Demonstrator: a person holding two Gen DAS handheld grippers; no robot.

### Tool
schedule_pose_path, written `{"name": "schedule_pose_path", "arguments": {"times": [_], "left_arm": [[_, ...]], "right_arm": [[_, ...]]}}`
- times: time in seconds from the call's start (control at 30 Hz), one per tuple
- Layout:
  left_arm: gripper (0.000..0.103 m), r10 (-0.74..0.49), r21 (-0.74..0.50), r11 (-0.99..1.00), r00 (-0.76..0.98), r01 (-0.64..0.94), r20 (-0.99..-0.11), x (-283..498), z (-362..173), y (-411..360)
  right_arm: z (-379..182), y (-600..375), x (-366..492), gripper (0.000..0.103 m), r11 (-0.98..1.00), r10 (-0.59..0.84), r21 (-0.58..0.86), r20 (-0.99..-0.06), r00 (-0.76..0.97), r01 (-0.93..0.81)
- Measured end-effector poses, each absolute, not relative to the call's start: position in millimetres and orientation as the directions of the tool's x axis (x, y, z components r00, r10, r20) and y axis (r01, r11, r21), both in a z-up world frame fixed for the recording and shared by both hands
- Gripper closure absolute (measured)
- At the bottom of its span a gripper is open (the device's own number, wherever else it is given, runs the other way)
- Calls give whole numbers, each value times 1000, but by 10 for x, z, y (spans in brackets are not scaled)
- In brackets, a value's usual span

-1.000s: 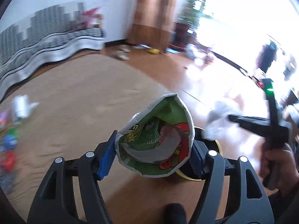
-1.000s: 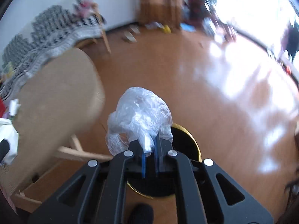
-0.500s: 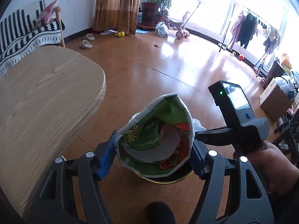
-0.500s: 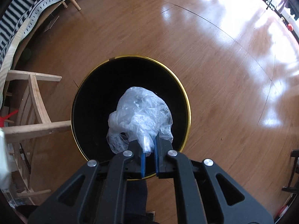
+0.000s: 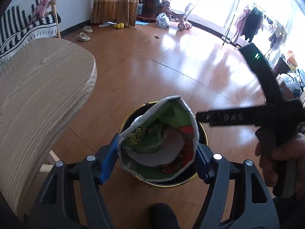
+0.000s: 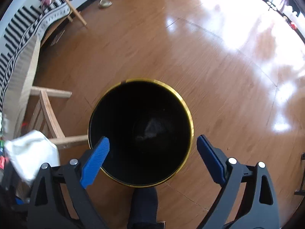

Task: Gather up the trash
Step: 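Carry both items to the black bin and open the right tool over it, then swing both tools back over the table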

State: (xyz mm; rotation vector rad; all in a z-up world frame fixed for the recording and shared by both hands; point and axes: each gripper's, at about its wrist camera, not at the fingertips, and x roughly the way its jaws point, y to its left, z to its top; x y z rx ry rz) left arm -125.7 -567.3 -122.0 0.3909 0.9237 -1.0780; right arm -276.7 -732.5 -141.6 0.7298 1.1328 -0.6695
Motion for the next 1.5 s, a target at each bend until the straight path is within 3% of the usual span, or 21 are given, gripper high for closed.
{"name": "schedule_pose_path", "arguments": {"times": [0.23, 0.4, 0.7, 0.9, 1.07, 1.27, 1.5], "left_arm": [[33, -564, -174, 429, 112, 887, -818, -1270, -1396, -5903], [11, -579, -155, 420, 132, 894, -804, -1305, -1378, -5923], [8, -603, -117, 447, 202, 887, -771, -1249, -819, -5289], [7, -552, -48, 612, 383, 789, -741, -748, -356, -4197], [7, -403, -29, 813, 527, 582, -748, -227, -140, -2978], [7, -230, -70, 958, 598, 277, -768, 163, -84, -1326], [7, -34, -36, 999, 638, 10, -769, 693, -139, 55]], "right_arm": [[-1092, -7425, -3026, 12, 495, -166, 241, -917, 363, 835], [-879, -7489, -3125, 12, 440, -198, 285, -894, 401, 852], [-377, -6872, -2505, 12, 555, -189, 327, -846, 499, 765], [-40, -5853, -1591, 12, 769, -113, 297, -808, 578, 566], [98, -4746, -796, 12, 889, 42, 312, -784, 619, 335], [-26, -3418, -78, 12, 930, 262, 359, -787, 558, 70], [-254, -2589, 236, 12, 940, 311, 340, -816, 486, -31]]}}
